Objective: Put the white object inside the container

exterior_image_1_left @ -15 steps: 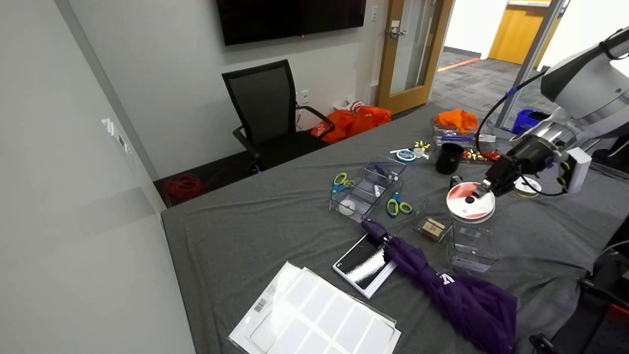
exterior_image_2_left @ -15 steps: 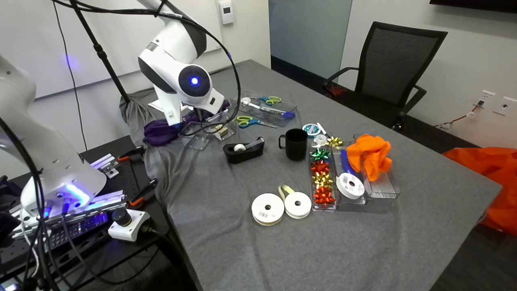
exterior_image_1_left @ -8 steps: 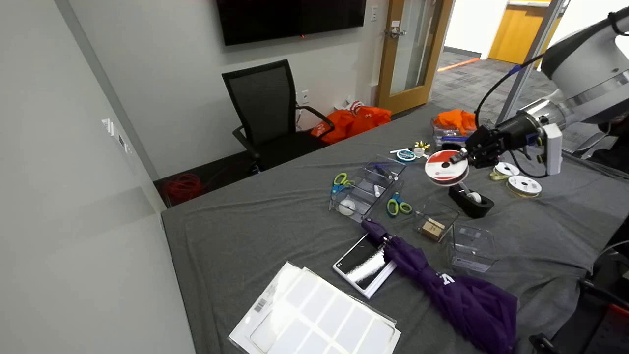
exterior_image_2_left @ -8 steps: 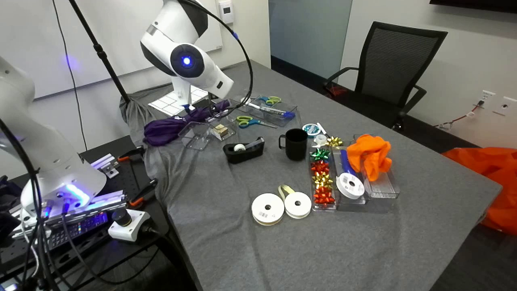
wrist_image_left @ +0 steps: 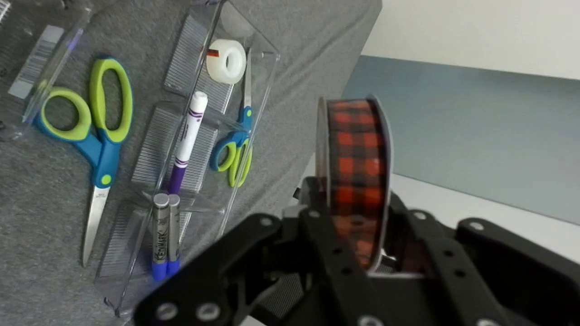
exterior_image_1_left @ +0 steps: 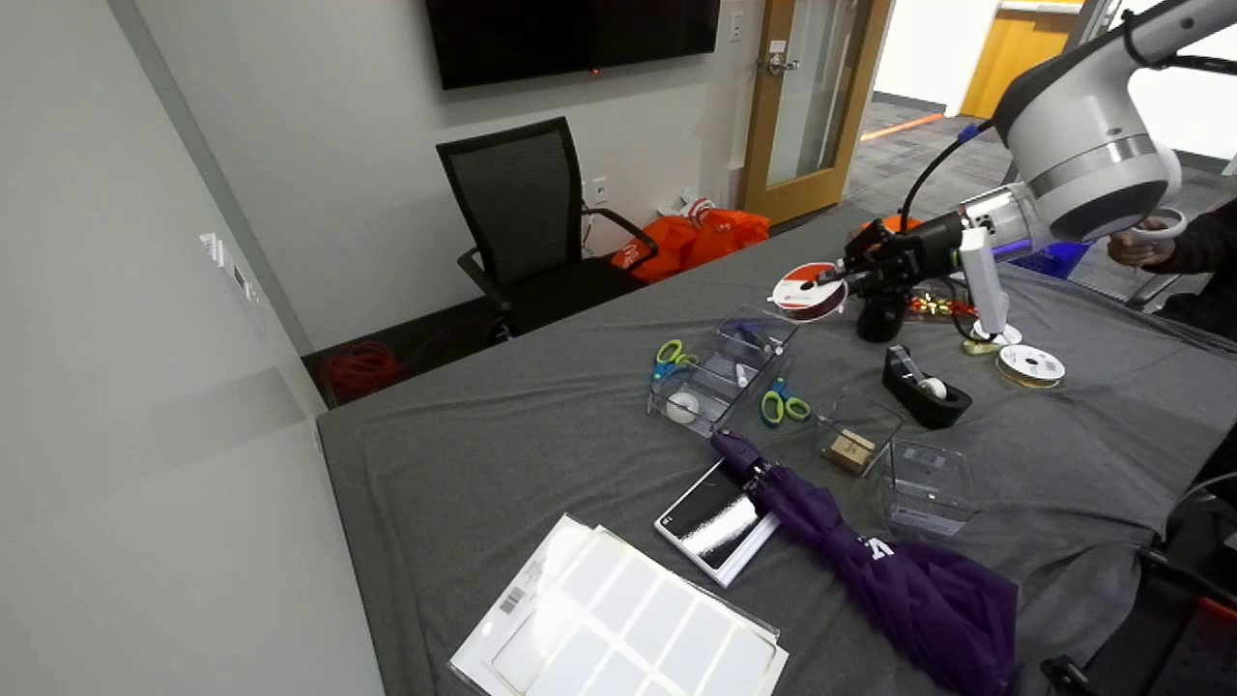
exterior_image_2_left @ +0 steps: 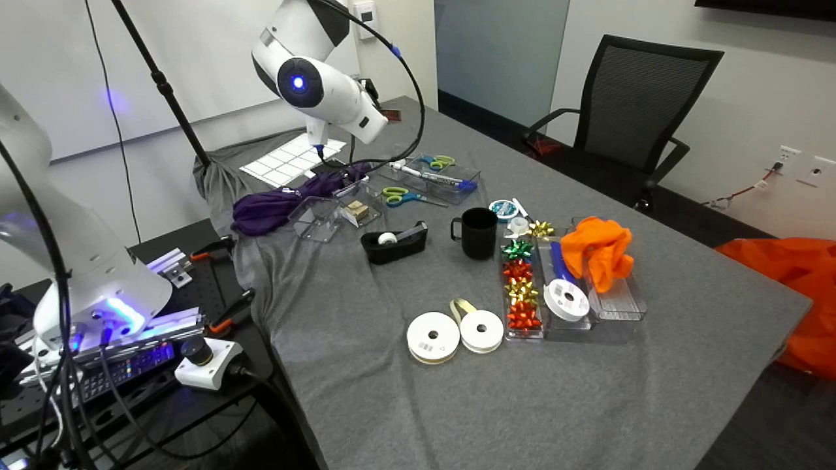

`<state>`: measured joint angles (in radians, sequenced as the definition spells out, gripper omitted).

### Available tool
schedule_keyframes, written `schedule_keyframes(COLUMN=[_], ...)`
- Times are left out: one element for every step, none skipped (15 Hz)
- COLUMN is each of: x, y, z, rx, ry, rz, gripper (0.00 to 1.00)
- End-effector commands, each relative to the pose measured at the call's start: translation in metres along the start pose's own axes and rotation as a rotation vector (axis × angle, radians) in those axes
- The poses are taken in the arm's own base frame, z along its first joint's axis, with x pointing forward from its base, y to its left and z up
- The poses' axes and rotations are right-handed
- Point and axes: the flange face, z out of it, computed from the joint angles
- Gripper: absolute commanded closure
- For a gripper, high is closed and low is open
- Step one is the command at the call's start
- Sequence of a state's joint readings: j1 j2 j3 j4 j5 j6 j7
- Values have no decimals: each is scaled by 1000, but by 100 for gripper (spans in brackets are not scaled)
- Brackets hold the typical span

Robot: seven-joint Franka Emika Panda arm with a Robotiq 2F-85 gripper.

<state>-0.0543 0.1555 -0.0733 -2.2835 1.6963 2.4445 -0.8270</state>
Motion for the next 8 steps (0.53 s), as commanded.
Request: schedule_keyframes(x=[0,-2,-7,-11,-15,-15,-18,-20], y=[-8,-11,-15,-18,-21,-15,-16,-15], z=[52,64,77,87,95,79,86,88], rx=[-64,-75,-87,-91,-96,-85,-90,-92], ry=[64,67,57,51,48,23,14,11], rz=[70,81,85,87,82,66,65,64], gripper=[93,93,93,93,93,93,70,70])
